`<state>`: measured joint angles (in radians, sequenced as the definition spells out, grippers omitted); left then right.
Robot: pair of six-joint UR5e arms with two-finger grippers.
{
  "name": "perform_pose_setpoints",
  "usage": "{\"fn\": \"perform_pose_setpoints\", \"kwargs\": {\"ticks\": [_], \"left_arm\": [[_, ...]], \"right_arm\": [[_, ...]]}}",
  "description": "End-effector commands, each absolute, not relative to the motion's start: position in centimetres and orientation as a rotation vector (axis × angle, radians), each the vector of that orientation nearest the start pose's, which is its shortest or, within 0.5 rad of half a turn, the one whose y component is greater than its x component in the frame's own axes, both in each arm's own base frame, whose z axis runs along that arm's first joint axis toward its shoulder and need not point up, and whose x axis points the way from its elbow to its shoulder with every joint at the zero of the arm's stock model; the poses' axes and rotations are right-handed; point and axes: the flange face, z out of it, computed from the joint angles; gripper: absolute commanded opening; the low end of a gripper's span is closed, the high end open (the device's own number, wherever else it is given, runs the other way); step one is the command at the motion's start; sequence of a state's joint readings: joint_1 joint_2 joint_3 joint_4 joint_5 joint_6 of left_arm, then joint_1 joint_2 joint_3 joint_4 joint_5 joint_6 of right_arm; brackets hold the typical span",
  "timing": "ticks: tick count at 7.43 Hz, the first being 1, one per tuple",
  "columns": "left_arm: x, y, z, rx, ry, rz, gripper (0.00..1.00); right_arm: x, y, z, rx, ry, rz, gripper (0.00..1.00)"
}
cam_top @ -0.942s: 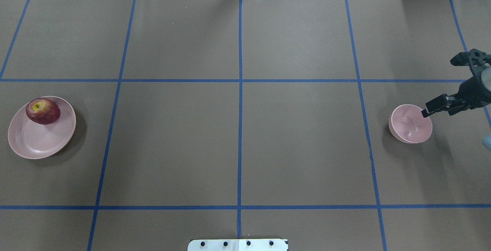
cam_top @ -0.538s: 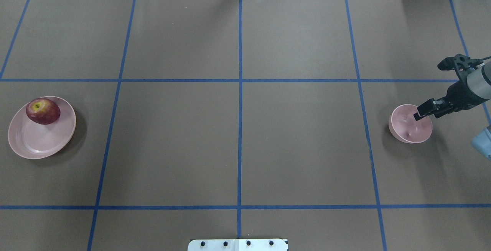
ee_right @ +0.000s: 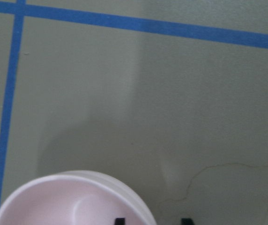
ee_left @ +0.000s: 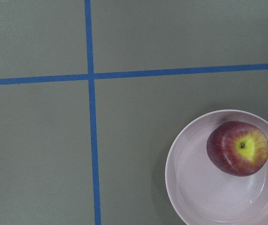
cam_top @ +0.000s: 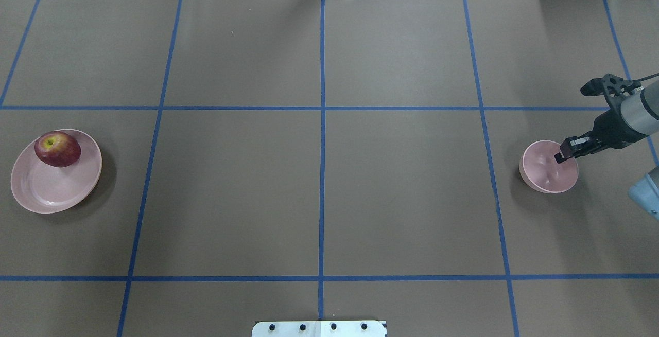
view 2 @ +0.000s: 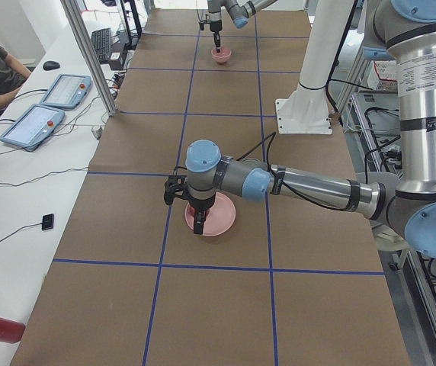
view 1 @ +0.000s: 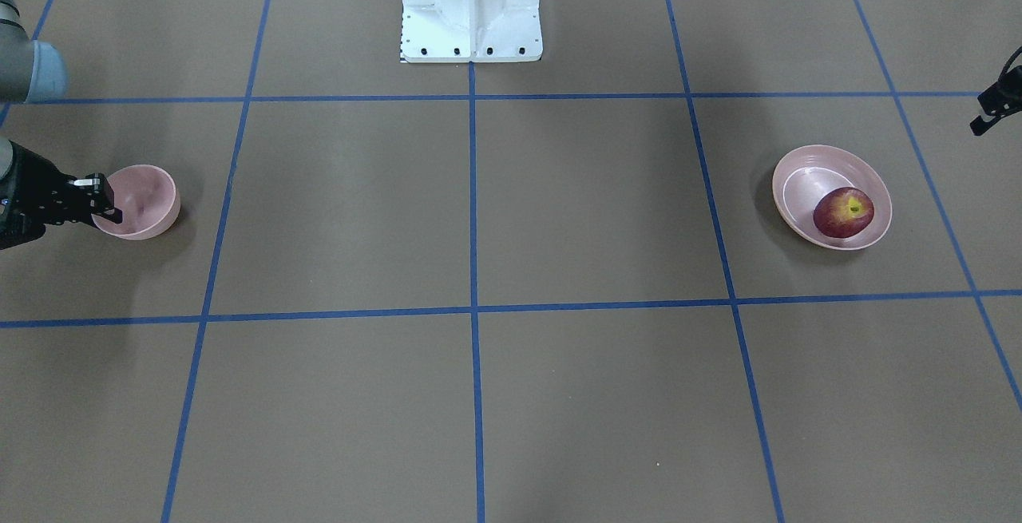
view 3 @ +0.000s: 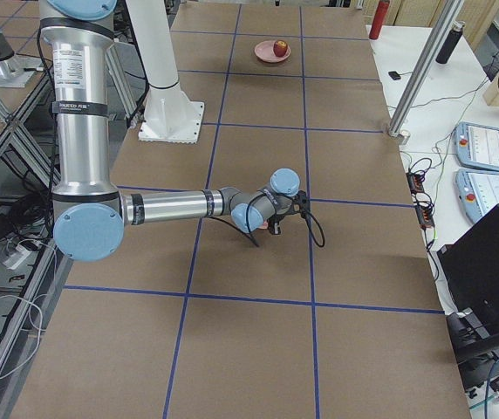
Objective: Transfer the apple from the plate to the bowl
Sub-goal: 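Reach the right gripper down to the rim of the pink bowl and grasp it, then slide the pink bowl with the right gripper toward the table centre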
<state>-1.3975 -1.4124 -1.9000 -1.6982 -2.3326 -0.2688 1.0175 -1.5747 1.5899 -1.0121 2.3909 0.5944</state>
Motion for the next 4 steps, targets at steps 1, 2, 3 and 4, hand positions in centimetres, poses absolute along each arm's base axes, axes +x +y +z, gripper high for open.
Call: {"fn": "perform_pose_setpoints", "kwargs": {"ticks": [1,2,3,4], "left_arm": [[1.2,-44.1,55.4,0.113,0.8,0.023,0.98],[1.2,-44.1,55.3,0.114,0.801,0.024,0.98],[1.2,-44.1,55.2,0.117,0.801,0.025,0.98],[1.2,-44.1,55.2,0.117,0.801,0.025,0.98]], "right_arm": [[-21.6,-46.3,58.3,0.011,-0.966,-0.175,0.0],[-21.4,-46.3,56.7,0.031,-0.976,-0.17,0.0],[-21.4,-46.2,52.6,0.059,-1.012,-0.131,0.0],[-21.3,-46.0,48.8,0.089,-1.051,-0.113,0.0]]}}
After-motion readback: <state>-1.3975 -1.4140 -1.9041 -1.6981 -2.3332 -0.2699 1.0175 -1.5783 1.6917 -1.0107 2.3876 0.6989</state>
